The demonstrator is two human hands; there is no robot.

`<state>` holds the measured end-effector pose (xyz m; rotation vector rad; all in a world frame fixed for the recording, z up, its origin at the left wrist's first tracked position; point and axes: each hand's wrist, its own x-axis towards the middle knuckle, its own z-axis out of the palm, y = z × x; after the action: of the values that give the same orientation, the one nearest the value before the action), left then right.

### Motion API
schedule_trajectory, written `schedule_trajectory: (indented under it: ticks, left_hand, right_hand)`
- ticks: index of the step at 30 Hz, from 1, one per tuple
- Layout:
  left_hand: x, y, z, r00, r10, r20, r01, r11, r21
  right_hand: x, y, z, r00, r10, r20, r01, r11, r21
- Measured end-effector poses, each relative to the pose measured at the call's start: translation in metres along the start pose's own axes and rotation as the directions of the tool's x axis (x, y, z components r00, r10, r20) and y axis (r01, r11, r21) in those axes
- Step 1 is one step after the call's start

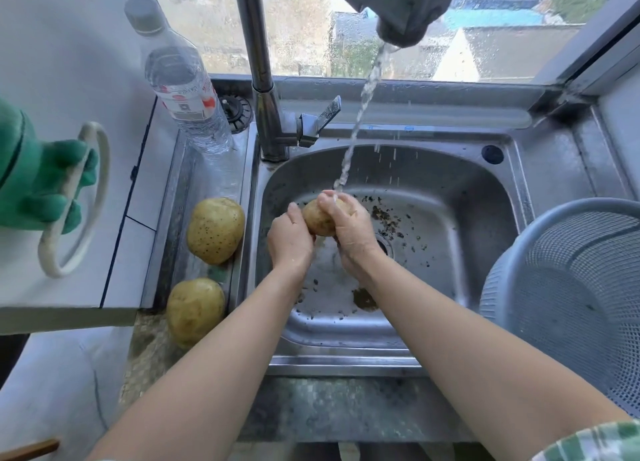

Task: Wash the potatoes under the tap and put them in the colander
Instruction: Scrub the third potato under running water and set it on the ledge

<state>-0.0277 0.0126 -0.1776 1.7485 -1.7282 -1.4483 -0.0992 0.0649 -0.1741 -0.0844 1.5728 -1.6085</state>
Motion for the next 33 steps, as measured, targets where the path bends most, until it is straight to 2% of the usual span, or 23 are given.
schedule_trajectory:
  ticks: [3,5,7,9,11,13,15,16,17,20,22,24,27,28,30,33]
  left_hand:
    - [-0.012,0.002,0.003,0.984,0.036,0.173,-0.024,0.997,-0.069]
    - [-0.016,0.003,0.004,0.971,0.029,0.235,-0.021,0.999,-0.036]
    - [-0.01,0.004,0.003,0.983,0.01,0.184,-0.015,1.0,0.026]
    - [-0.001,0.007,0.002,0.987,-0.08,0.141,0.077,0.997,0.031]
    - [0.004,0.01,0.001,0.985,-0.142,0.097,0.14,0.99,0.024]
    - [-0.001,0.009,0.0,0.989,-0.085,0.118,0.085,0.996,0.003]
    - [-0.014,0.011,-0.002,0.971,0.021,0.24,-0.008,0.999,-0.051]
    - [-0.019,0.011,-0.002,0.952,0.051,0.3,-0.034,0.997,-0.064]
    - [-0.019,0.012,-0.002,0.95,0.039,0.311,-0.017,0.997,-0.073]
    - [0.0,0.007,0.002,0.975,-0.127,0.183,0.137,0.99,-0.038]
    - [0.007,0.003,0.0,0.977,-0.178,0.115,0.177,0.984,0.02]
    - [0.005,0.003,-0.001,0.985,-0.131,0.108,0.13,0.991,0.022]
    - [-0.016,0.011,-0.002,0.962,0.02,0.271,0.001,0.997,-0.077]
    - [-0.018,0.012,-0.001,0.947,0.052,0.317,-0.024,0.996,-0.091]
    - [-0.014,0.011,-0.001,0.957,-0.001,0.291,0.013,0.999,-0.042]
    - [0.003,0.006,-0.001,0.973,-0.144,0.178,0.126,0.986,0.11]
  right_hand:
    - [0.004,-0.006,0.006,0.981,0.107,-0.164,-0.109,0.994,0.001]
    - [0.002,-0.006,0.008,0.978,0.11,-0.18,-0.118,0.993,-0.032]
    - [-0.003,-0.003,0.006,0.996,0.043,-0.077,-0.048,0.996,-0.074]
    - [-0.006,0.0,0.0,0.994,-0.048,0.093,0.06,0.99,-0.13]
    - [-0.004,0.004,-0.005,0.982,-0.101,0.158,0.125,0.981,-0.15]
    - [-0.003,-0.003,-0.002,0.996,-0.072,0.046,0.078,0.987,-0.14]
    - [0.0,-0.008,0.0,0.995,0.009,-0.098,-0.018,0.995,-0.094]
    - [0.001,-0.009,0.0,0.994,0.037,-0.102,-0.046,0.995,-0.088]
    - [0.001,-0.01,0.0,0.997,0.051,-0.061,-0.056,0.995,-0.08]
    - [-0.004,-0.001,-0.005,0.983,-0.005,0.182,0.011,0.999,-0.034]
    - [-0.005,0.004,-0.009,0.962,-0.016,0.271,0.024,0.999,-0.026]
    - [-0.004,0.007,-0.005,0.978,-0.029,0.206,0.038,0.999,-0.036]
    - [0.004,0.003,0.003,0.998,-0.013,-0.063,0.01,0.999,-0.038]
    - [0.007,0.001,0.002,0.994,0.013,-0.107,-0.015,1.0,-0.014]
    - [0.005,0.0,0.001,0.999,0.031,-0.043,-0.032,0.999,-0.026]
    - [-0.003,0.004,-0.008,0.984,-0.038,0.173,0.061,0.99,-0.13]
